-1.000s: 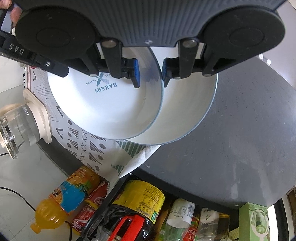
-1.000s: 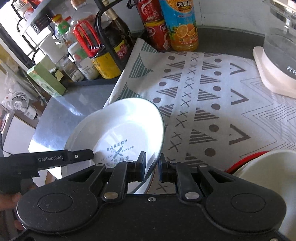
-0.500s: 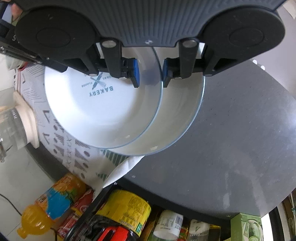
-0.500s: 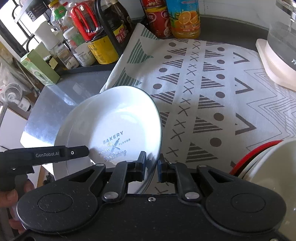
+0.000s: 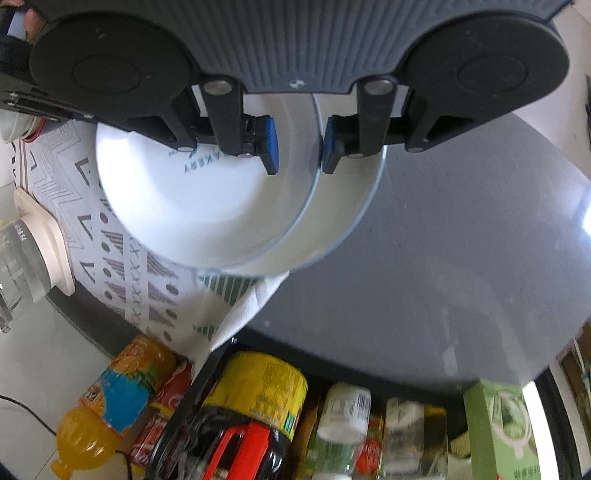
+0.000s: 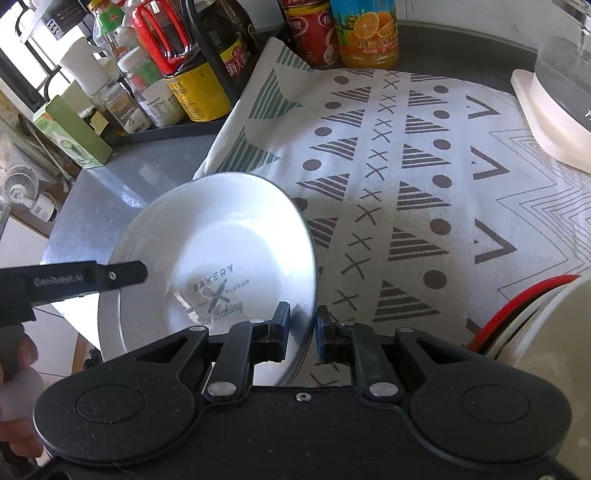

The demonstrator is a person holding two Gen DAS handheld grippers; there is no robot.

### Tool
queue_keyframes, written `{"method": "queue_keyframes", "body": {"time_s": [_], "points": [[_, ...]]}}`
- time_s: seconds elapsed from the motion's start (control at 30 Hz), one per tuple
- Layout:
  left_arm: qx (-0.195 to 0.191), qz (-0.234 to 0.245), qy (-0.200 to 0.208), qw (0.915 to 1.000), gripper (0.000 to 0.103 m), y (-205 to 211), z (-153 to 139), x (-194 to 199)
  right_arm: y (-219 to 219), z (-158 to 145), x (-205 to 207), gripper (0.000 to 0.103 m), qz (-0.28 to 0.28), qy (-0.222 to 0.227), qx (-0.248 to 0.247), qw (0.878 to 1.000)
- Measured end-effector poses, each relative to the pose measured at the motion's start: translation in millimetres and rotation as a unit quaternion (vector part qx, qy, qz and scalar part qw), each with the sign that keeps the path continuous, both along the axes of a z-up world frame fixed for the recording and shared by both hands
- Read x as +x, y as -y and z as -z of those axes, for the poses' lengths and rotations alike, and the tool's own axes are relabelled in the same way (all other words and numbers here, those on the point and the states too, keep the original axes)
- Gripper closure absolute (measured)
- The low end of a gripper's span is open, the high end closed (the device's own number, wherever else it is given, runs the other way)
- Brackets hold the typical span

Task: Organize plates and bowls
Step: 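Lower the 'BAKERY' plate onto the 'Sweet' plate and open both tools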

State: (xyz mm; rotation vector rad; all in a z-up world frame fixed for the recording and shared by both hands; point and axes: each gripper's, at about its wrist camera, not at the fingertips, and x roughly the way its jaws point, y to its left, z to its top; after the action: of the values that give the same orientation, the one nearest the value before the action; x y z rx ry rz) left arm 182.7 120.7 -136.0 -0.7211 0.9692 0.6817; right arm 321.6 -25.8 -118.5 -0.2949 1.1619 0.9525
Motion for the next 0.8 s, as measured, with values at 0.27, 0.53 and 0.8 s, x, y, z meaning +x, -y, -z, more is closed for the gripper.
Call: {"method": "queue_keyframes", "body": {"time_s": [0.27,0.53,0.8], "points": [[0.028,-0.009,0.000,0.9996,0.081,-8.7,-13.8,-8.5,-2.8,4.1,-3.2,0.079,0.002,-0.003,-0.001,1.000],[0.035,-0.023,-0.006,0.9991,0.080,-13.0,-11.0,-17.0,-3.1,8.6,-8.4,0.076,-0.002,-0.004,-0.006,1.000],[0.020,-0.026,0.004,0.9995,0.078,-15.9,1.0,-26.2,-6.2,8.7,-10.9,0.071,-0.005,-0.003,-0.010,1.000]]}}
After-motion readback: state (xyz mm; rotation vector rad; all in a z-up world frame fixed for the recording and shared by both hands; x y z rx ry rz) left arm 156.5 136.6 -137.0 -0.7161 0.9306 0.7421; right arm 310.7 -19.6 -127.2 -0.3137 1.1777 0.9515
